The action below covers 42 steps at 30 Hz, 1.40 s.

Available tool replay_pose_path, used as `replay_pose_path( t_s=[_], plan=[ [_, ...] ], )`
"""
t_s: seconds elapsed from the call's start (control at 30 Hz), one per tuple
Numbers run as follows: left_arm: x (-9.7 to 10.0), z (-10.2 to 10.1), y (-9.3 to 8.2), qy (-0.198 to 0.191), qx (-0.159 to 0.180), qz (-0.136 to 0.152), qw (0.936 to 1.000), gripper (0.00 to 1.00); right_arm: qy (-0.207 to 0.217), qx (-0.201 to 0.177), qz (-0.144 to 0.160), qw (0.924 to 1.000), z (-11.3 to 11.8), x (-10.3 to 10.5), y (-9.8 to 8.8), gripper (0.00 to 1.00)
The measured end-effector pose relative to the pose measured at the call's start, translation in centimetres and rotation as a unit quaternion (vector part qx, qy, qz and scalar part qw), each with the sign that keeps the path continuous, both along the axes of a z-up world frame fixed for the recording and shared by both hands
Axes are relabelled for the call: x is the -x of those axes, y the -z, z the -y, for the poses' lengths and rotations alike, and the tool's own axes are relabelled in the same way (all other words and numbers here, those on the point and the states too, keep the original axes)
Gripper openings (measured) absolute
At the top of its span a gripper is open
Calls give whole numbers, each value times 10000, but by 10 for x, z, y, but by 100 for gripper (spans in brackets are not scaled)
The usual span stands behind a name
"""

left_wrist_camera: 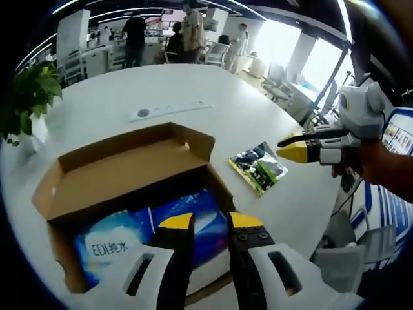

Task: Operate the shoe box by opening the lid, removing the specified soft item, and placing it in the target area until the item is outside and the box remains undamaged.

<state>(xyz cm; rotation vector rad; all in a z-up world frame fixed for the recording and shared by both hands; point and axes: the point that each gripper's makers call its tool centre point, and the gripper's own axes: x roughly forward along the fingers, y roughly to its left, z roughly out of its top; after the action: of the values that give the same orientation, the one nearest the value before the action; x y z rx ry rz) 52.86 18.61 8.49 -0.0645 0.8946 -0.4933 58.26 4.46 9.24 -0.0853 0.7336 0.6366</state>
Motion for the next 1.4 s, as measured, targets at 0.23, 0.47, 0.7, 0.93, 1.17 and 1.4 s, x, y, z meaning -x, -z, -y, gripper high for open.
replay_pose_path(
  t_s=[0.23,0.47,0.7,0.93,1.17,1.4],
  plan=[
    [3,-22,-1,-128,5,12,9999,18,-156,-8,-8,9999,-25,6,-3,13],
    [7,-46,0,-294,27,10,9996,19,-290,-19,-27,9996,-53,13,-4,13],
    [12,-72,4,-446,5,-25,9990,20,-442,-41,-37,9990,-78,15,-5,13],
    [22,-97,13,-575,-11,-170,9982,20,-614,-76,-62,9981,-109,18,-3,13],
    [28,-114,20,-653,-21,-240,9976,20,-776,-94,-131,9969,-136,25,4,13],
    [31,-129,25,-716,-71,-272,9970,20,-868,-116,-193,9960,-154,30,9,13]
  ],
)
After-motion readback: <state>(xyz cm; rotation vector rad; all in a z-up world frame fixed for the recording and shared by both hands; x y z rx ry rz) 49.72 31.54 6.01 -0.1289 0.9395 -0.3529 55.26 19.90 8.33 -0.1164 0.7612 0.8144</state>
